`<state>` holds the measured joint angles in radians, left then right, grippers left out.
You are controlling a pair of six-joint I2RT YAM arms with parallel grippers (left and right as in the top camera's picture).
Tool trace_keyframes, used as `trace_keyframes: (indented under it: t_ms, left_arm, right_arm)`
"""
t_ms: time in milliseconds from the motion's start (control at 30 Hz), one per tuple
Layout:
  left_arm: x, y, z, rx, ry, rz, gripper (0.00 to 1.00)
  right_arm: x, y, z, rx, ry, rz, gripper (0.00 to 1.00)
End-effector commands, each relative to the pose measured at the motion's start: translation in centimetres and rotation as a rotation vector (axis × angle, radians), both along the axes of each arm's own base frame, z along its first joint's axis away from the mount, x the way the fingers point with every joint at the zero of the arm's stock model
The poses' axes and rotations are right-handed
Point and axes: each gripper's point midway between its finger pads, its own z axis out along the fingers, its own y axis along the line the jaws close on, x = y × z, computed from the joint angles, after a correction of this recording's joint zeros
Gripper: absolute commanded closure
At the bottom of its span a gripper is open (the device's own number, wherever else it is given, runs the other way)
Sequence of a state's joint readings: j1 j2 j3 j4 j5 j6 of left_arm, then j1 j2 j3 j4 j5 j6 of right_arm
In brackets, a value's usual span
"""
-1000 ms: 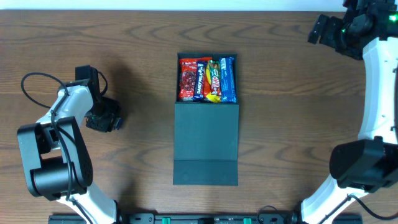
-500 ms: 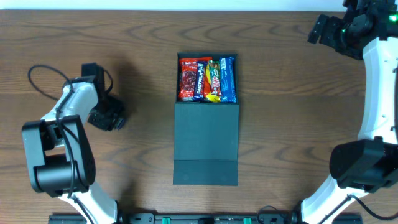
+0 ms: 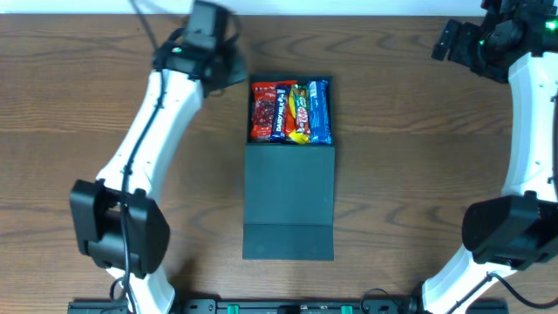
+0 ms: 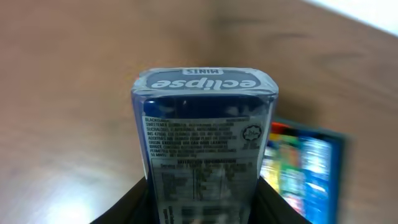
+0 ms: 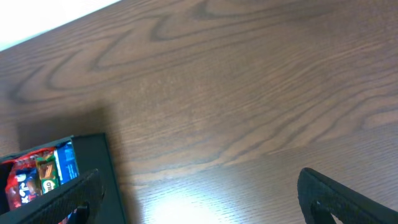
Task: Pack container
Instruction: 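Carry the mints tin with the left gripper and insert it into the box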
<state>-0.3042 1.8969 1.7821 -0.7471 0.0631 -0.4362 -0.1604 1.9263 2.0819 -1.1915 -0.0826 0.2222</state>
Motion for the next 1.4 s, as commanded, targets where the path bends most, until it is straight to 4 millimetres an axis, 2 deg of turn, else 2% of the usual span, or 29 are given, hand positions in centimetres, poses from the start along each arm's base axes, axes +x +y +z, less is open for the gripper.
trace_keyframes:
  t_ms: [0,67,133,300,433,700,833,1033,1267,1367]
  left_arm:
    - [1.1,-3.0,0.7,0.084,-0.055,-0.153,0.95]
    - [1.4,-4.5,0.1,0.118,-0.035,-0.197,0.95]
    - [1.5,-5.2,-1.5,0.186,0.023,-0.229,0.95]
    - [0.2,-5.5,-6.7,0.221,0.215,-0.286,0.94]
    - [-0.5,-5.9,-8.7,0.195,0.283,-0.313,0.94]
    - [-2.0,-5.3,-10.9,0.222,0.383,-0.321,0.94]
    - [-3.2,-5.9,-11.2,0.170,0.432,-0.328,0.94]
    - [-3.3,-5.9,-11.5,0.163,0.443,-0.300,0.94]
    - [-4.1,-5.5,-13.2,0.164,0.487,-0.276,0.94]
    - [-4.2,-5.5,-13.4,0.166,0.490,-0.276,0.94]
  right_arm:
    - [-0.2,0.2,0.5,0.005,-0.010,-0.002,0.01]
    - [-0.2,0.3,0.5,0.007,-0.009,-0.003,0.01]
    - [-0.4,0.3,0.4,0.011,-0.003,-0.007,0.01]
    - [-1.1,0.4,0.0,0.017,0.034,-0.010,0.01]
    - [-1.5,0.4,-0.2,0.020,0.050,-0.010,0.01]
    - [-1.6,0.5,-0.3,0.026,0.055,-0.019,0.01]
    - [-1.6,0.5,-0.3,0.026,0.054,-0.019,0.01]
    - [-1.6,0.5,-0.3,0.026,0.054,-0.019,0.01]
    - [-1.6,0.5,-0.3,0.026,0.054,-0.019,0.01]
    - [-1.6,0.5,-0.3,0.026,0.054,-0.019,0.01]
